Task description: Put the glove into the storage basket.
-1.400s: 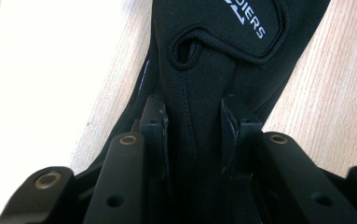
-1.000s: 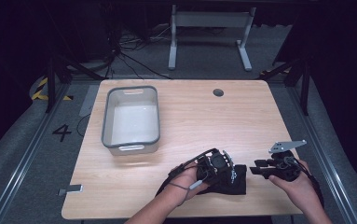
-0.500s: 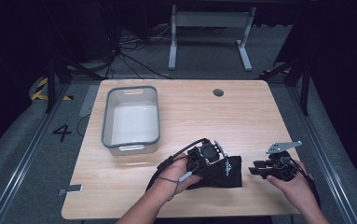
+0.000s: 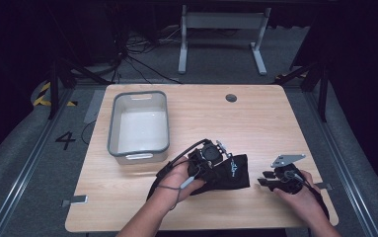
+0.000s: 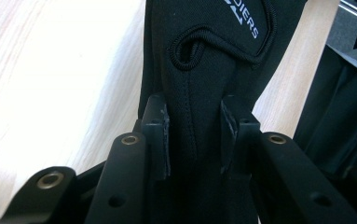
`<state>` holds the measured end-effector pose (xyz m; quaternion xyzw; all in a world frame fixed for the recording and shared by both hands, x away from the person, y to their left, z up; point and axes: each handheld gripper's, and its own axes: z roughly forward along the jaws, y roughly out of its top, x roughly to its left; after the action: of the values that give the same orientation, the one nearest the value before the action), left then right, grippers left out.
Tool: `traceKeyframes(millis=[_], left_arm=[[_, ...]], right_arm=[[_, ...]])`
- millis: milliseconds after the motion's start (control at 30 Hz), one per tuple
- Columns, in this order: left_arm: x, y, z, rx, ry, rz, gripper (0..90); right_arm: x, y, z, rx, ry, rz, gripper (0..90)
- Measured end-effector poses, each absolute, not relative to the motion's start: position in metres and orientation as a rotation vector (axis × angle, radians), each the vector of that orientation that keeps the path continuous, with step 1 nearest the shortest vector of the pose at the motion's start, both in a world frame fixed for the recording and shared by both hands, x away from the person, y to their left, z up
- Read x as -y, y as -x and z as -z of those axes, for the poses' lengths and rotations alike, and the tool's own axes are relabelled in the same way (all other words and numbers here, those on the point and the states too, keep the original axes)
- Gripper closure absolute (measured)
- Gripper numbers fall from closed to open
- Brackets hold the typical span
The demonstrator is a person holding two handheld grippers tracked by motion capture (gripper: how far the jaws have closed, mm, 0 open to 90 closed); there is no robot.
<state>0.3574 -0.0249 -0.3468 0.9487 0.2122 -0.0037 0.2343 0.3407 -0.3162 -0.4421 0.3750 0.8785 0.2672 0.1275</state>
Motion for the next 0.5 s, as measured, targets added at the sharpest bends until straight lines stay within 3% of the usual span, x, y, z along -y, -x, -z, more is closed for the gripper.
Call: traceKeyframes(millis=[500], left_arm=[[-0.027, -0.369, 0.319, -0.751, -2.507, -0.037, 67.4]], right_arm=[[0.308, -0.360, 0.432, -2.588, -1.114, -0.954, 64.1]])
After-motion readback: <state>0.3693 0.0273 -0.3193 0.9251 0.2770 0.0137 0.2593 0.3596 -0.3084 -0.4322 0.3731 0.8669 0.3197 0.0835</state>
